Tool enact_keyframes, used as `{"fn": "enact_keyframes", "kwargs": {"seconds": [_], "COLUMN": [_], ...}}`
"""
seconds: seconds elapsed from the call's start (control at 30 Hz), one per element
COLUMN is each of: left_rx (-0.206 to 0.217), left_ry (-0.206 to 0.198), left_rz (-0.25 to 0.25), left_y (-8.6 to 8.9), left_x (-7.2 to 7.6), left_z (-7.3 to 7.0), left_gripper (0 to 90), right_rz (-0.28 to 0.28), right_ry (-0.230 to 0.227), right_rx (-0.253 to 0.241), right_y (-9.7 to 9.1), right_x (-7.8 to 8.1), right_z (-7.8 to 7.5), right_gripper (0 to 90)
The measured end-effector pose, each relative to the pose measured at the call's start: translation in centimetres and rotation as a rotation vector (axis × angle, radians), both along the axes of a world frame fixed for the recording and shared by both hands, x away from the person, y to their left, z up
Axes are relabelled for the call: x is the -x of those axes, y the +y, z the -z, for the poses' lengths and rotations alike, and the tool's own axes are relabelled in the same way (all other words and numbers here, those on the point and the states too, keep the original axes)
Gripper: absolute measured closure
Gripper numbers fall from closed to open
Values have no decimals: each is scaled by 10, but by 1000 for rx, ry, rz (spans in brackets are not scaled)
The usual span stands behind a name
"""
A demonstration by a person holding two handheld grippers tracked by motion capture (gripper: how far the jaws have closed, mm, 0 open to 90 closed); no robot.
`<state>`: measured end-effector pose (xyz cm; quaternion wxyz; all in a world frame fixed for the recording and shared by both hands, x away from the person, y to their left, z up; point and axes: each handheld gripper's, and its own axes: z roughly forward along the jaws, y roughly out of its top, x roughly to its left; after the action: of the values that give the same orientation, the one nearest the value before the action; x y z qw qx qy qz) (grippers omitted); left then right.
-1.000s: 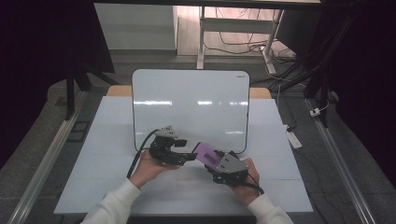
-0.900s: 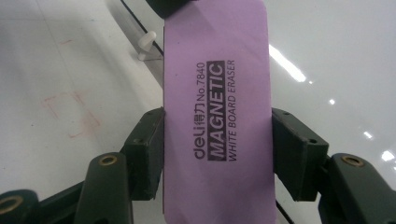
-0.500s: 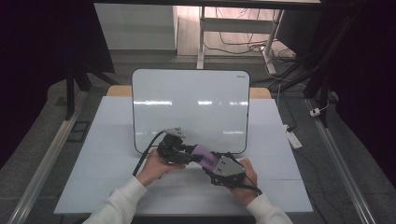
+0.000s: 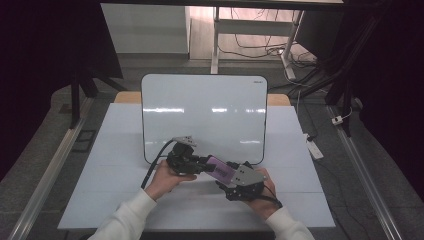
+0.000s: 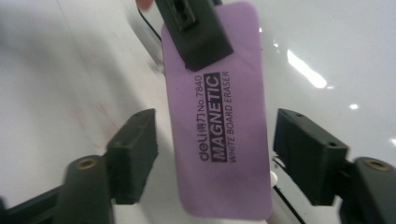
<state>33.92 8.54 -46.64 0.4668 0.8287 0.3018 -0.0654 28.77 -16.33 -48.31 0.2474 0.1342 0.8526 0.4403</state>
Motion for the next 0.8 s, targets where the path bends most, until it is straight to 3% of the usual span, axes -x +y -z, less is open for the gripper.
{"fn": "enact_keyframes", "kwargs": {"seconds": [0.1, 0.2, 0.5, 0.8], "left_rx": [-8, -12, -31, -43], "left_ry": [-35, -66, -127, -180], "left_rz": [24, 54, 123, 233], "left_y": [4, 7, 2, -6], "left_x": [2, 6, 13, 19], "left_z": [-2, -5, -6, -6], "left_gripper": [631, 632, 633, 633], "right_rz": [-16, -21, -83, -200], "right_ry": [80, 167, 362, 470], "right_rx": [-67, -98, -90, -63], "right_y": [-11, -22, -35, -25], "right_x": [-4, -14, -33, -39], "right_z": [-11, -18, -19, -14], "right_gripper": [295, 307, 401, 465]}}
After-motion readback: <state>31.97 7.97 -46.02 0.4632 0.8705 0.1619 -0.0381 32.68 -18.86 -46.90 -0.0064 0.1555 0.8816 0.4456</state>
